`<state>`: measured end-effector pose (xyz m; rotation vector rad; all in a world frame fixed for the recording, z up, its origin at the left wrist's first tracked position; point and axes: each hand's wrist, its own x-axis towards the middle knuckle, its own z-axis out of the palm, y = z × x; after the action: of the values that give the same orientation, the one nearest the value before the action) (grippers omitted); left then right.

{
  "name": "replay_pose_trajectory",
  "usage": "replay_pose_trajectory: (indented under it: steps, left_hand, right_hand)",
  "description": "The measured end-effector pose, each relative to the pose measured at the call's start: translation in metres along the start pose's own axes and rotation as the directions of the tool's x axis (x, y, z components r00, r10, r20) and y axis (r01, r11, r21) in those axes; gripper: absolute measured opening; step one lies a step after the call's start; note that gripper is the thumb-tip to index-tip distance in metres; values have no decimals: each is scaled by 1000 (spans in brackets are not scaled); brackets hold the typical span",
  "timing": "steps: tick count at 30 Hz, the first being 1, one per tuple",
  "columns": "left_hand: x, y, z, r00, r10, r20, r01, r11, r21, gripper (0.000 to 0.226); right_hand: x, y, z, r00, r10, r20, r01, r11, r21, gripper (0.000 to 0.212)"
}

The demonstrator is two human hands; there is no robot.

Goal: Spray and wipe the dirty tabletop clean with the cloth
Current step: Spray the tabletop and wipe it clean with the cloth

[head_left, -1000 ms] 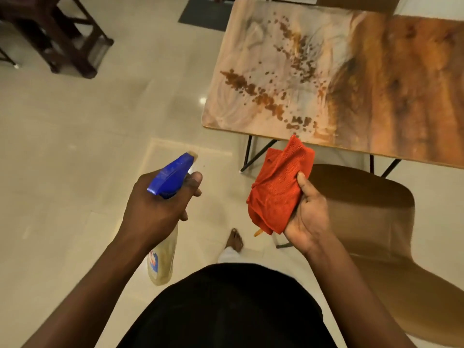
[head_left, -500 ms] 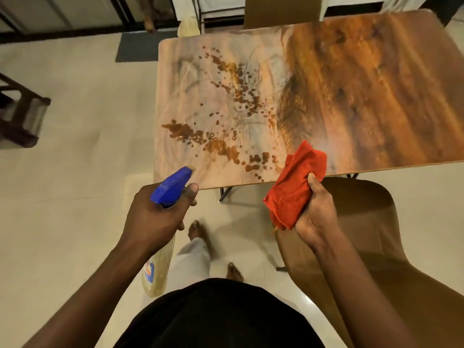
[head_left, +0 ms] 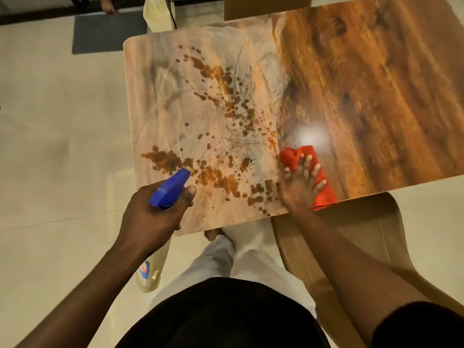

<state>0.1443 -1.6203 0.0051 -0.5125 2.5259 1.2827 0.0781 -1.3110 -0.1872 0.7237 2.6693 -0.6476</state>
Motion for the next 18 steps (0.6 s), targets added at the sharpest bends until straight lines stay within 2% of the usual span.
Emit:
replay_pose_trajectory:
  steps: [2, 4, 6, 8, 10, 12, 13, 14, 16, 18]
  left_hand:
    - [12, 4, -5, 1000, 1, -12, -1, 1000, -8, 32]
    - [21, 8, -8, 1000, -3, -9, 3, 1000, -15, 32]
    - [28, 10, -10, 1000, -12, -1, 12, 1000, -12, 33]
    - [33, 12, -8, 1000, -21, -1, 21, 1000, 0, 36]
    - [38, 12, -6, 1000, -27, -6, 27, 1000, 12, 41]
    - [43, 12, -3, 999, -34, 16, 34, 999, 36, 43]
    - [45, 13, -1, 999, -41, 25, 41, 998, 37, 40]
    - [45, 13, 0, 998, -50, 28, 50, 998, 32, 37]
    - [46, 11, 2, 997, -66, 25, 66, 998, 9, 32]
    - [47, 8, 5, 996, -84, 25, 84, 996, -7, 30]
  right_hand:
    - [-21, -36, 34, 988, -149, 50, 154, 980, -126, 76]
    - [-54, -70, 67, 928, -349, 134, 367, 917, -154, 75]
    - [-93, -94, 96, 817, -539, 204, 572, 801, -177, 71]
    - [-124, -104, 116, 671, -688, 276, 739, 652, -173, 67]
    - [-134, -91, 119, 515, -781, 353, 856, 485, -178, 64]
    - [-124, -61, 105, 433, -800, 415, 902, 390, -188, 66]
    - [-116, -41, 93, 431, -790, 436, 902, 380, -205, 68]
    - [-107, -19, 80, 465, -769, 439, 885, 403, -231, 70]
    - [-87, 24, 50, 603, -693, 396, 798, 534, -281, 71]
    - [-64, 61, 14, 759, -580, 296, 650, 701, -292, 68]
